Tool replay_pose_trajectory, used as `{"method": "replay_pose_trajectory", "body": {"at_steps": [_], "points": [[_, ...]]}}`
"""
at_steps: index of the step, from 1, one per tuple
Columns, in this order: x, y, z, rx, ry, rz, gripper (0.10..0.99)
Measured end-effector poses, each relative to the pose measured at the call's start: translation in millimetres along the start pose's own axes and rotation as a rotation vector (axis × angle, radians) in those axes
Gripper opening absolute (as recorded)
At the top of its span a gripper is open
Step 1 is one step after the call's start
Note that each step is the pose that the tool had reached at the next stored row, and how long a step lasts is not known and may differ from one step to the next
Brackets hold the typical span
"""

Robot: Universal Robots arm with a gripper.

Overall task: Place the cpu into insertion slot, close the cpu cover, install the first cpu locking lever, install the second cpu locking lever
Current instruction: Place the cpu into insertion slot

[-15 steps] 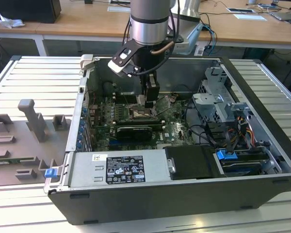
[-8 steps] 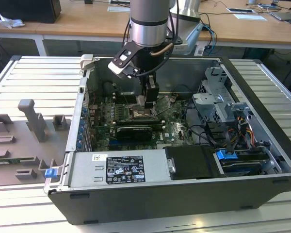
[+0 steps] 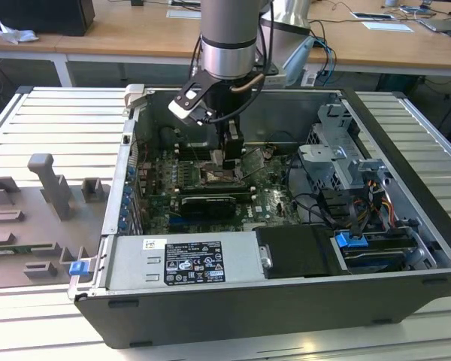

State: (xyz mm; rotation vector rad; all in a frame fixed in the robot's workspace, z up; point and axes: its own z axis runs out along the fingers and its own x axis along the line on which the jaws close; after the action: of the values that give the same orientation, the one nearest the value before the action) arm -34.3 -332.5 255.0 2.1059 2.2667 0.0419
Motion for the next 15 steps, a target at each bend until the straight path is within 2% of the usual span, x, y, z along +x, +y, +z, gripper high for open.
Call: {"method": "replay_pose_trajectory", "body": {"at_steps": [4, 7, 10, 15], "points": [[5.2, -0.3, 8.5, 0.000, -0.0002, 0.004, 0.541], [6.7, -0.7, 14.2, 0.001, -0.0024, 0.042, 0.541], [8.0, -1.7, 16.7, 0.001, -0.0024, 0.042, 0.541], [12.5, -5.5, 25.9, 0.001, -0.0022, 0.042, 0.541]]}}
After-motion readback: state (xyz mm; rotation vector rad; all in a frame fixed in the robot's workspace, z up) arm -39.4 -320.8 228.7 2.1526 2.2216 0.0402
